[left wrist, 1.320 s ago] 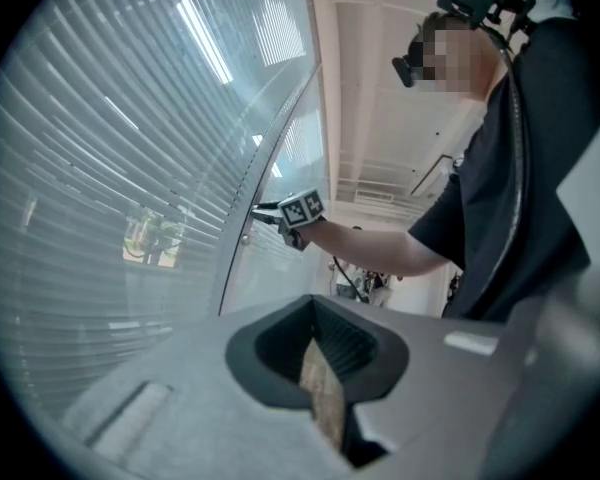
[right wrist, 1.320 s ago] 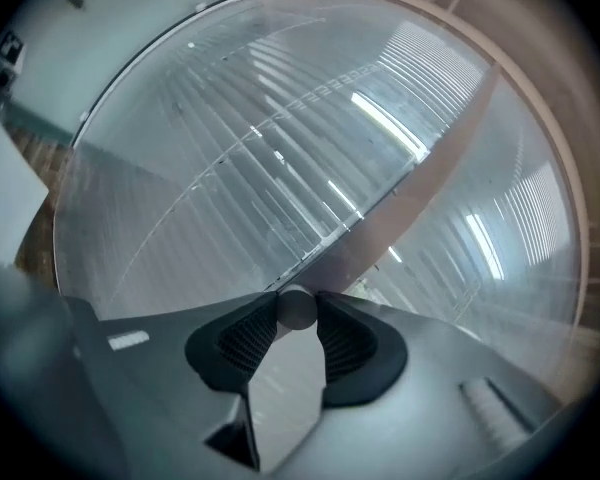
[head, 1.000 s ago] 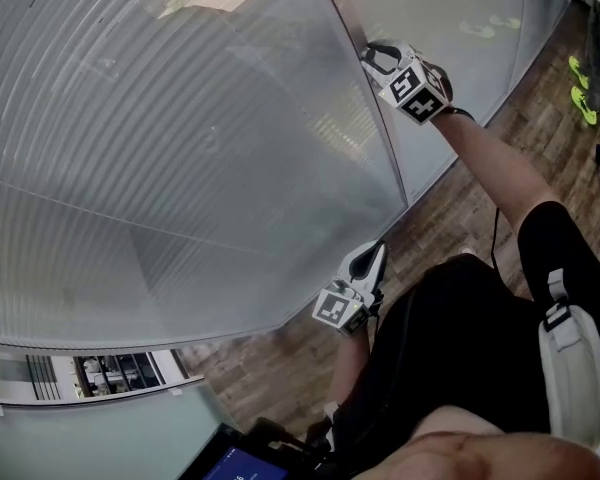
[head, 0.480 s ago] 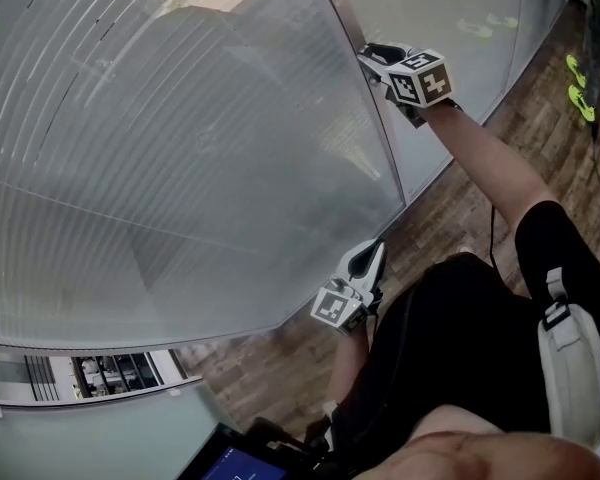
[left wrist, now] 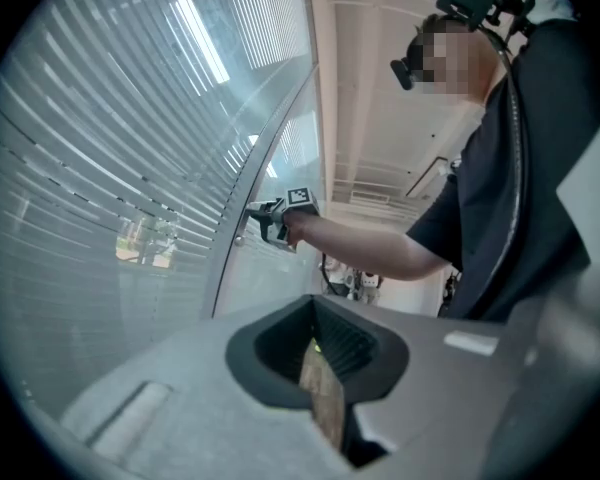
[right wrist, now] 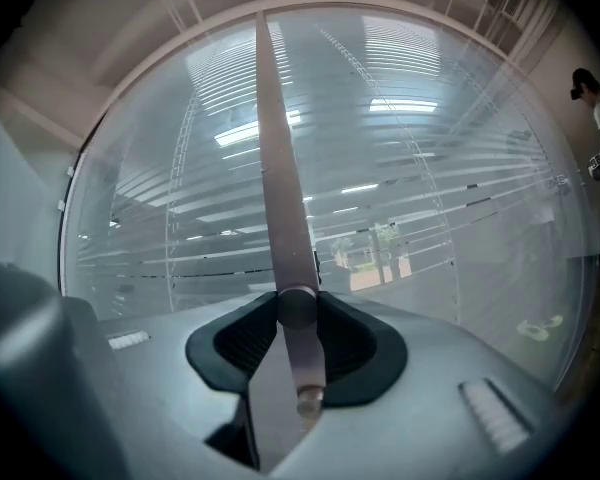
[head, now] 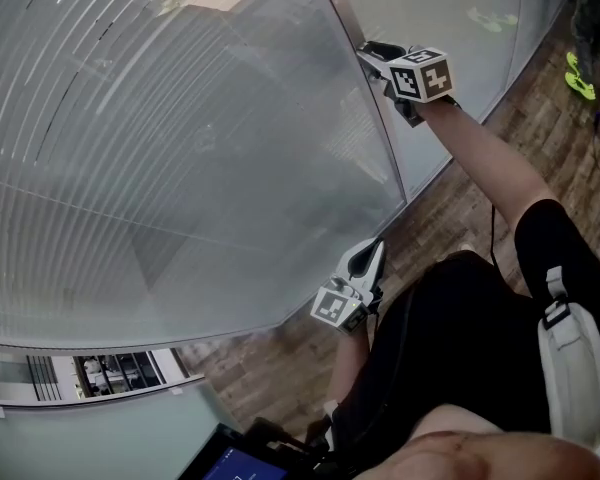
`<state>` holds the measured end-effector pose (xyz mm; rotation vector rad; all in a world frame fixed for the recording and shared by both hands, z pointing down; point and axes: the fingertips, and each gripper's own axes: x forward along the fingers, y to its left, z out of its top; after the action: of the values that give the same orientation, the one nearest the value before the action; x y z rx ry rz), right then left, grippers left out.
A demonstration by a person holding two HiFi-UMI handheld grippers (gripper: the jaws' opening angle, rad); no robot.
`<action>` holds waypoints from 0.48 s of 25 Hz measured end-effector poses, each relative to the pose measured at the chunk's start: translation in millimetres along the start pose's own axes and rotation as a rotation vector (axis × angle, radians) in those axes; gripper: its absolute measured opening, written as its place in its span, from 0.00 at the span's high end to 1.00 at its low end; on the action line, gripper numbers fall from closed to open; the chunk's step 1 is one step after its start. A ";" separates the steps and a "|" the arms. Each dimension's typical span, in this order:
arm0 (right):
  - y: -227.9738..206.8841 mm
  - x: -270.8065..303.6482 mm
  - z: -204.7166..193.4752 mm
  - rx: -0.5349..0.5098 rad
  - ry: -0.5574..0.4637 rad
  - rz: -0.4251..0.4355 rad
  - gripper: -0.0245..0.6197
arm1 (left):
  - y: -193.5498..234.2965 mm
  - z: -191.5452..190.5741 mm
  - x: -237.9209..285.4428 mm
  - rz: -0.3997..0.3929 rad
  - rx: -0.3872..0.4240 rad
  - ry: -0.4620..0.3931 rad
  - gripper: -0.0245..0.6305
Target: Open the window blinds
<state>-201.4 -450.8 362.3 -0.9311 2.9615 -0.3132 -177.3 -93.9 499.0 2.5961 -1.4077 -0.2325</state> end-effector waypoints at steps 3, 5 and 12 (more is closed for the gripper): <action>0.3 0.6 0.6 -0.007 0.000 0.001 0.78 | 0.2 0.5 -0.9 0.002 0.000 0.000 0.96; 1.0 -0.2 0.4 -0.007 -0.001 0.003 0.78 | 0.1 0.2 -2.0 0.003 0.002 -0.001 0.96; 1.7 1.8 0.1 -0.051 0.034 0.023 0.77 | -0.3 0.2 -0.3 -0.001 0.002 0.003 0.96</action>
<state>-203.9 -450.4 361.9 -0.9044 3.0219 -0.2571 -177.2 -93.5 498.7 2.5975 -1.4060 -0.2271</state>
